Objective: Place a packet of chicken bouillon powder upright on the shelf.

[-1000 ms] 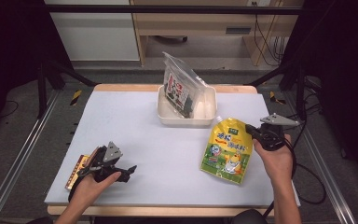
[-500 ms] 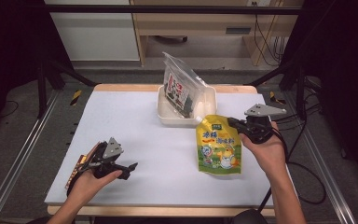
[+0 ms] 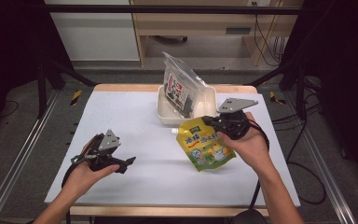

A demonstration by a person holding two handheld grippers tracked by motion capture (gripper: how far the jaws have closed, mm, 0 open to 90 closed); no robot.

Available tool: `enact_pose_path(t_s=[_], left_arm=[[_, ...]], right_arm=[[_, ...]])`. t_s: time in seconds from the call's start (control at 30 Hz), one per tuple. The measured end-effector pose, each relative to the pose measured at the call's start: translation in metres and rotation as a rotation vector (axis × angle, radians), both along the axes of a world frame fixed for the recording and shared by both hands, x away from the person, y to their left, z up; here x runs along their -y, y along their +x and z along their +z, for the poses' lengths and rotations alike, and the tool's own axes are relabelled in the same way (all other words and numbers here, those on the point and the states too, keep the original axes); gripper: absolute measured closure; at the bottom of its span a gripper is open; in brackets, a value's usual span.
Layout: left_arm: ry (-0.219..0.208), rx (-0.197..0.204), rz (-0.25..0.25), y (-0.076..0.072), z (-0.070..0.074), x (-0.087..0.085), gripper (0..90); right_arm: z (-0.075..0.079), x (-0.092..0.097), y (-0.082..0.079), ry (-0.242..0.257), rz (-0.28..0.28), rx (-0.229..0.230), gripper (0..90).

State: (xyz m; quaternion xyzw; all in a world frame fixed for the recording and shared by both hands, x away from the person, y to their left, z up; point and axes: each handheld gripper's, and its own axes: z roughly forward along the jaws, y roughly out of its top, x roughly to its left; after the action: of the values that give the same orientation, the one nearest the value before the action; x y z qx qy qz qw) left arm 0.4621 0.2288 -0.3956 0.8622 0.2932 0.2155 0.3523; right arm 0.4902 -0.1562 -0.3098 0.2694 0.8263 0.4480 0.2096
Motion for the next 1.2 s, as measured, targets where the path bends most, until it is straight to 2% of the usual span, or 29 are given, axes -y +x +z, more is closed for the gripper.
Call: enact_pose_path(t_s=[0.2,0.53,0.8,0.93,1.2], left_arm=[[-0.009,0.005,-0.04,0.002,0.016,0.008,8.4],[-0.015,0.013,-0.077,0.005,0.034,0.015,9.0],[0.0,0.014,-0.114,0.011,0.046,0.019,10.9],[0.025,0.02,-0.145,0.014,0.054,0.021,12.4],[0.026,-0.009,-0.214,0.024,0.062,0.034,16.3]], right_arm=[[0.003,-0.023,-0.001,-0.034,0.064,0.008,90.0],[0.006,-0.041,-0.001,-0.017,0.13,0.015,90.0],[0.009,-0.059,0.0,-0.013,0.184,0.027,90.0],[0.01,-0.068,0.0,-0.015,0.205,0.03,90.0],[0.01,-0.078,0.0,-0.011,0.238,0.029,90.0]])
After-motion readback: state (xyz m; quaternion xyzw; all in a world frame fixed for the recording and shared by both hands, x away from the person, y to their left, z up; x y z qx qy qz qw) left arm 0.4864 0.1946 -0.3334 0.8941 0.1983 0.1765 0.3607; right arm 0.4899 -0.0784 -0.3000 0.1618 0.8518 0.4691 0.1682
